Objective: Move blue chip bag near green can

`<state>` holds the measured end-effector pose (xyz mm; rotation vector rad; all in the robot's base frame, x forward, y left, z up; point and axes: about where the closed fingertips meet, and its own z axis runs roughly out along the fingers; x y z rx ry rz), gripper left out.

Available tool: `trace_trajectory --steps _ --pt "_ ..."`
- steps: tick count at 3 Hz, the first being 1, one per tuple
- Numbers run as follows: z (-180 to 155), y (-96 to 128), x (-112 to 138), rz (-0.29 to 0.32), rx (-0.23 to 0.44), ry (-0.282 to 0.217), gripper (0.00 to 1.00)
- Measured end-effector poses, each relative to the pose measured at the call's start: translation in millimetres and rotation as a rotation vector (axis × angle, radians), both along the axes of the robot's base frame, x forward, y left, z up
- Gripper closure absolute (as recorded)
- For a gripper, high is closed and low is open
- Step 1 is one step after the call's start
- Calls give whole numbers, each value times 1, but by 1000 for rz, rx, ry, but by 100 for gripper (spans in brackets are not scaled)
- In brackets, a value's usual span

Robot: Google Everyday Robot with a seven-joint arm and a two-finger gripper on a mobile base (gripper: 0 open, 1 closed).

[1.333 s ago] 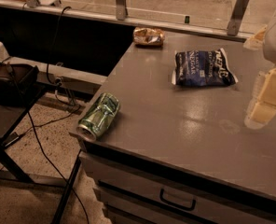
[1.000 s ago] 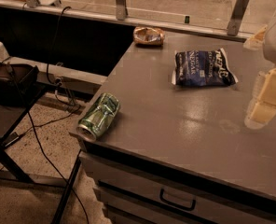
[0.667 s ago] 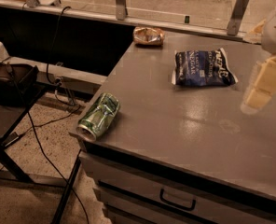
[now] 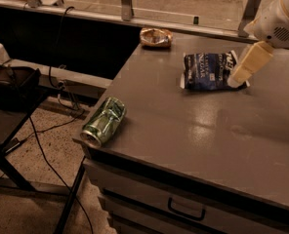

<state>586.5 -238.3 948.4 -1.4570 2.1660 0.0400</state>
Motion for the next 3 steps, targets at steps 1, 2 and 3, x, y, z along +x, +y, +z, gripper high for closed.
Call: trace_trajectory --steps 1,2,3 --pt "-33 -4 48 -67 79 -11 0" --pt "-70 -6 76 -101 112 8 15" --pt "-98 -8 88 -112 125 30 46"
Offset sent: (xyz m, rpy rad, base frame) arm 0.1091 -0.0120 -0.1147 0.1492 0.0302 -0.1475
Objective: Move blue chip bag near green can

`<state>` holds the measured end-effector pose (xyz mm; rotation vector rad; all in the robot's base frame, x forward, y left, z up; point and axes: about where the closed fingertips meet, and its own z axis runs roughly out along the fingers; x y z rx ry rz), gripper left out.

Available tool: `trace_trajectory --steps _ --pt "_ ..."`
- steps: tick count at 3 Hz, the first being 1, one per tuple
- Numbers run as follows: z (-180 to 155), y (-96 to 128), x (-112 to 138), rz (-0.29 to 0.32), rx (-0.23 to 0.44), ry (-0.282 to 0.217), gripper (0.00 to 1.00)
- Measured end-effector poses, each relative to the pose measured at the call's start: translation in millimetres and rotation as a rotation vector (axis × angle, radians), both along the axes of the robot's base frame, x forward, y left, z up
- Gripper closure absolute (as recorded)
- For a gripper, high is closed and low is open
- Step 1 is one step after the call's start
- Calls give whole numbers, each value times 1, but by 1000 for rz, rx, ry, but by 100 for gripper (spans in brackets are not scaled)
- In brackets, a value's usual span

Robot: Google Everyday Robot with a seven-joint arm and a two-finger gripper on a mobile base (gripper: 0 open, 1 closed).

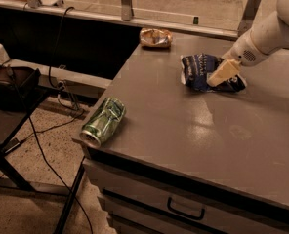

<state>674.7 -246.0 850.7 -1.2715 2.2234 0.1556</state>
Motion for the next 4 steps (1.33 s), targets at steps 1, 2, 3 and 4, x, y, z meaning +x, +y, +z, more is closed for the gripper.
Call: trace_trajectory --steps 1,2,3,4 --pt "-2 -1 2 4 8 -3 77" --pt "0 -1 2 4 8 -3 99" --pt "1 0 2 4 8 -3 100" --pt "30 23 -9 95 20 -38 100"
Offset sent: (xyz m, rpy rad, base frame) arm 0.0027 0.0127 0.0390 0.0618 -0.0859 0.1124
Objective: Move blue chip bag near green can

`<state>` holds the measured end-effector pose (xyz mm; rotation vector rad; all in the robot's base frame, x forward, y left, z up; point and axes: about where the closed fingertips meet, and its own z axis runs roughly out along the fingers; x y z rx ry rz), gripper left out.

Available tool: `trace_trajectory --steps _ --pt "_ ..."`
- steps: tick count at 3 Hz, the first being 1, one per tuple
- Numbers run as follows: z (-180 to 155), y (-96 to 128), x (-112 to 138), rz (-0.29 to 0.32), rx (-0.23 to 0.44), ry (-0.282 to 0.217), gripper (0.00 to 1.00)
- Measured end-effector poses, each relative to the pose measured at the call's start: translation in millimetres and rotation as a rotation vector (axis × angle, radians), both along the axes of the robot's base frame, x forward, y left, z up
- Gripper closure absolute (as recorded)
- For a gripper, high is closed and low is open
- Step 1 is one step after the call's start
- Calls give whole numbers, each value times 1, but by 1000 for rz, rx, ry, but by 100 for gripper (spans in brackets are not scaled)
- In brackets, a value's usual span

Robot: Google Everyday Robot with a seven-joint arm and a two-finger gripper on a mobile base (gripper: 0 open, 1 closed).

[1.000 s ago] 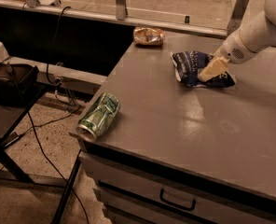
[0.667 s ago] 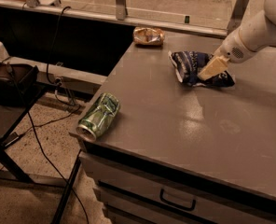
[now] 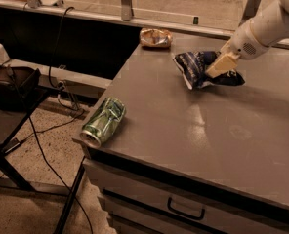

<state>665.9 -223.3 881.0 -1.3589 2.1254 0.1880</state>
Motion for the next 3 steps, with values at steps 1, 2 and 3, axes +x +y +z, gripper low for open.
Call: trace_trajectory --steps 1,2,3 --pt "35 28 -14 112 25 -45 100" --pt "54 52 -26 191 31 -61 100" --pt "55 83 -41 265 10 -23 100"
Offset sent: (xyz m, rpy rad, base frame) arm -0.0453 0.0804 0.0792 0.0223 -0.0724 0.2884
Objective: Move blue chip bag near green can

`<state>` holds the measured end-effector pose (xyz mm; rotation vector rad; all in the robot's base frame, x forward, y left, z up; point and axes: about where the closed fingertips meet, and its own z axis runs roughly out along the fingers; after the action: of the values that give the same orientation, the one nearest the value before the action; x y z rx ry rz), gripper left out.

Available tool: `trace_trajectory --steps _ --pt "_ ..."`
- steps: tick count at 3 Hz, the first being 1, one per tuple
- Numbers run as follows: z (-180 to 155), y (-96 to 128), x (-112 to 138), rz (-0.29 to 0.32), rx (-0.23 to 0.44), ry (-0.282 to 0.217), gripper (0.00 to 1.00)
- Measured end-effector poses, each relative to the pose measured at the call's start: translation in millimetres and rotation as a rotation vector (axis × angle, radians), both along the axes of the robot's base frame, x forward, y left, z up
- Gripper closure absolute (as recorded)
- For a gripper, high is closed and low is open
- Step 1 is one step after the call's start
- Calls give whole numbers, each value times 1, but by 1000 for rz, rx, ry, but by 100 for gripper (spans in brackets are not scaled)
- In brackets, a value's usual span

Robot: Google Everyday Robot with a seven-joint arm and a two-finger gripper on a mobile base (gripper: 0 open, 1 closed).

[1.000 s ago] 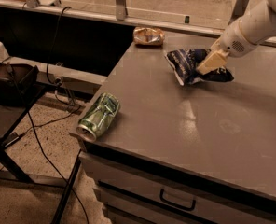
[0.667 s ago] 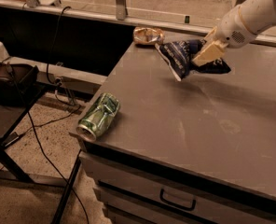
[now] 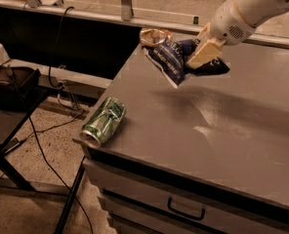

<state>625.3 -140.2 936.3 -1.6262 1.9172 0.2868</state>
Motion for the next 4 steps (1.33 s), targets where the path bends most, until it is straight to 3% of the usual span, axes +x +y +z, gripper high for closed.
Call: trace_trajectory --steps 1,3,4 --pt "-16 19 -12 28 -34 56 100" --pt "-33 36 -22 57 -42 108 100" --pt "-34 37 -22 59 -42 110 100"
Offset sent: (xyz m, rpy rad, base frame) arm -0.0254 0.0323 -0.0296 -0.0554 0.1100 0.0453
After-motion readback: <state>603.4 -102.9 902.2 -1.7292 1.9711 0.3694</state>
